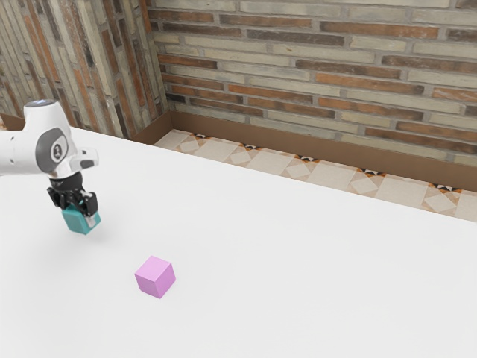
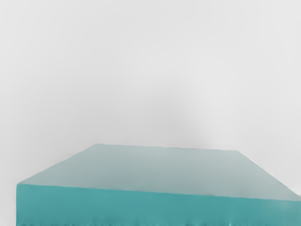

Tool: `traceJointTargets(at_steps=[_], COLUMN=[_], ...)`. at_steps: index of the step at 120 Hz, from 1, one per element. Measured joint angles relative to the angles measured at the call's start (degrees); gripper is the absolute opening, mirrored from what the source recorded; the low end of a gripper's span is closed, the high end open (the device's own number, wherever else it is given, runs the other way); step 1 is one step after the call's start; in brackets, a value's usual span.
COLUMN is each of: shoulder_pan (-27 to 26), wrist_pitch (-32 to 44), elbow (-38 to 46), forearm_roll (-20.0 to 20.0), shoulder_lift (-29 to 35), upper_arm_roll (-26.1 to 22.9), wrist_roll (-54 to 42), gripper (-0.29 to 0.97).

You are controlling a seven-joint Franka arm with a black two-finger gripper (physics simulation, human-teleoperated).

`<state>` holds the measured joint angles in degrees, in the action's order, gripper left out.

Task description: Pick up the blue block with one arm, and put the blue block on the pink block with one arm

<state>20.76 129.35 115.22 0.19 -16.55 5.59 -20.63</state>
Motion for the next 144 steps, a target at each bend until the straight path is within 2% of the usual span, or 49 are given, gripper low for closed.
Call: traceJointTargets(at_steps=[32, 90, 144], shoulder_pan=[0.0, 0.0, -0.8], wrist_pitch=[0.1, -0.4, -0.3], elbow=[6.3, 12.3, 11.9], forearm_roll=[0.2, -0.4, -1.0], shoulder_lift=[6.4, 13.4, 12.7], upper_arm_roll=[-2.7, -10.2, -17.6], wrist_roll=[0.5, 2.5, 6.8], gripper=[0.34, 0.34, 0.34])
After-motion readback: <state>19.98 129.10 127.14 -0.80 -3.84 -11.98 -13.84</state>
